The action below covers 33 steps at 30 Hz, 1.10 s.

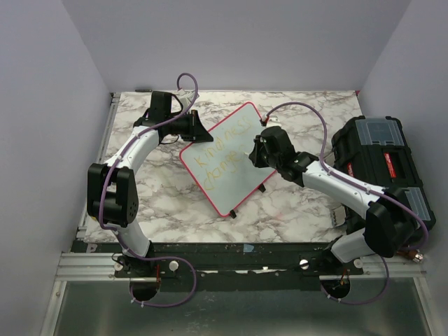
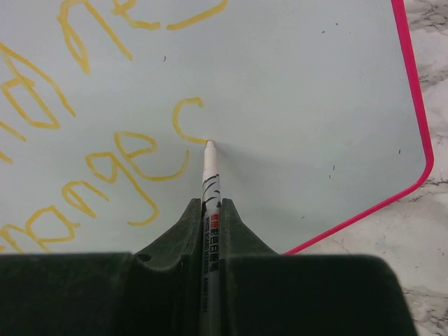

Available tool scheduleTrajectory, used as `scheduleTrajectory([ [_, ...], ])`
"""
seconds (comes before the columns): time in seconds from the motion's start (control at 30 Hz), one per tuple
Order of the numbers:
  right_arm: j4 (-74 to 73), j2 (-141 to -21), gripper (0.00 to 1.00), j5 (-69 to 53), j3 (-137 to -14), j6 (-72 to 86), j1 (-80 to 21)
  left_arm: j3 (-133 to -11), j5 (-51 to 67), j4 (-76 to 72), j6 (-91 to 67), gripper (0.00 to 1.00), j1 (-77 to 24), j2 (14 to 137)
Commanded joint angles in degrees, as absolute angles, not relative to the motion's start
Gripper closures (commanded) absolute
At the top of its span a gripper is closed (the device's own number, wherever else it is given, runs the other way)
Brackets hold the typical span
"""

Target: Write a sentence on the whiteboard

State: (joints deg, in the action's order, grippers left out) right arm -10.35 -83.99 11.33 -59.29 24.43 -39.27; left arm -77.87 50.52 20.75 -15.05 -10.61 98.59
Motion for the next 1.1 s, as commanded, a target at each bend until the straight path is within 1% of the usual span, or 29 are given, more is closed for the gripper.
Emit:
scheduleTrajectory([
  [0.0,-14.8,-85.0,0.99,12.5,-57.3,24.5,-39.4,-77.2,47.3,22.2,-8.8,1.0,-11.6,99.5],
  [0.5,-16.7,-84.0,0.99,2.6,-57.1,26.8,-39.4,-78.2,46.8,22.6,-9.0,1.0,-11.8,99.9],
  [0.63,-16.0,-81.4,0.99,0.8,-58.2,27.4,-39.3,-78.0,46.0,22.8,-8.7,1.0,-11.9,99.2],
  [0.77,-14.9,-74.5,0.99,5.8,-58.5,28.7,-39.4,-77.3,45.7,22.3,-9.1,1.0,-11.9,99.0],
  [0.87,-12.2,-68.7,0.99,9.3,-56.4,29.0,-39.4,-76.4,44.8,21.2,-9.6,1.0,-11.9,98.2],
  [0.97,-11.5,-66.1,0.99,11.4,-55.0,28.5,-39.4,-76.2,44.1,21.1,-10.0,1.0,-11.9,97.4],
  [1.07,-11.6,-66.0,0.99,11.6,-54.1,27.9,-39.4,-76.1,43.4,21.2,-10.9,1.0,-11.9,96.5],
])
